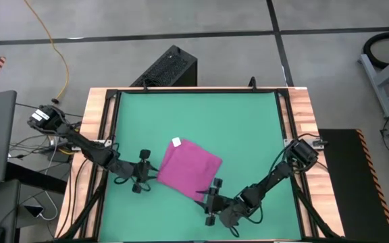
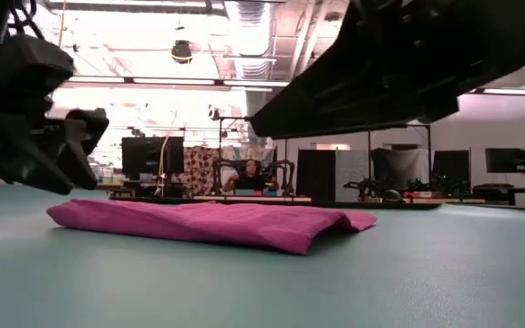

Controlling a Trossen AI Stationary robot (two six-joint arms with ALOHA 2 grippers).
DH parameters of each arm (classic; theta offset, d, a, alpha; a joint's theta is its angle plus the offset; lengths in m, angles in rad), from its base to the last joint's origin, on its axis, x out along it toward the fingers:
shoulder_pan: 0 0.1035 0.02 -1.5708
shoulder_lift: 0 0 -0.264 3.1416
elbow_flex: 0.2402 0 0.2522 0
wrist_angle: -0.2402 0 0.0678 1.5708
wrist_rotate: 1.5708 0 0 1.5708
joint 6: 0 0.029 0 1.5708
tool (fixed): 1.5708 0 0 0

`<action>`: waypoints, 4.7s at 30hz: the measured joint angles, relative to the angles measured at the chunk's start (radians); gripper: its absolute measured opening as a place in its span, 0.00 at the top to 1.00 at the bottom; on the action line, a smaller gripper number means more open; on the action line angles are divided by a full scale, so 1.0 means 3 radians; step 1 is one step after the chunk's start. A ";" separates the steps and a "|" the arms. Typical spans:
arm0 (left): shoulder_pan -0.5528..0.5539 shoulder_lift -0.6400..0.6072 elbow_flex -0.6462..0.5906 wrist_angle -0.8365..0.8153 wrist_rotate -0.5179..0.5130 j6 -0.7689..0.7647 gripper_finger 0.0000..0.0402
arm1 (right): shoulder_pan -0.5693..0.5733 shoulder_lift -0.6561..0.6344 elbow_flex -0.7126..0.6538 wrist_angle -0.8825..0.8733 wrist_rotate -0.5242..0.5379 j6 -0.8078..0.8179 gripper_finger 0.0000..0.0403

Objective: Roll towel
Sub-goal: Fold the pink towel

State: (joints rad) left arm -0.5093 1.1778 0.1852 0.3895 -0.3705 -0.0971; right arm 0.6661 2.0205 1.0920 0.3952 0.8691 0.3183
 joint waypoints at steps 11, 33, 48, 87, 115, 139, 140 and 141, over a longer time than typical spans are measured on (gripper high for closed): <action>0.0289 0.0000 0.0000 0.0030 0.0438 -0.0819 0.71 | -0.0002 0.0000 0.0000 -0.0027 -0.0113 0.0034 0.53; 0.0766 0.0000 0.0000 0.0069 0.1161 -0.1467 0.71 | 0.0004 0.0000 0.0000 -0.0133 -0.0213 0.0111 0.53; 0.0828 0.0001 0.0000 0.0045 0.1103 -0.1562 0.71 | 0.0004 0.0000 0.0000 -0.0132 -0.0238 0.0113 0.53; 0.0990 0.0385 0.0000 0.0424 0.1473 -0.1761 0.71 | 0.0012 0.0001 0.0000 -0.0132 -0.0288 0.0252 0.53; 0.1276 0.0440 0.0005 0.0386 0.1672 -0.2048 0.71 | 0.0037 0.0001 0.0000 -0.0116 -0.0288 0.0337 0.53; 0.1000 0.0444 0.0069 0.0559 0.1924 -0.2641 0.71 | 0.0018 0.0003 0.0000 -0.0116 -0.0288 0.0359 0.53; 0.1018 0.0441 0.0072 0.0470 0.1944 -0.2678 0.71 | 0.0018 0.0003 0.0000 -0.0117 -0.0288 0.0401 0.53; 0.1031 0.0426 0.0072 0.0374 0.1945 -0.2693 0.71 | 0.0018 0.0003 0.0000 -0.0116 -0.0288 0.0426 0.53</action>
State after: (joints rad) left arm -0.1999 1.3055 0.2070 0.5018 0.2131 -0.9049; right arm 0.6716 2.0212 1.0920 0.3603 0.7826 0.4460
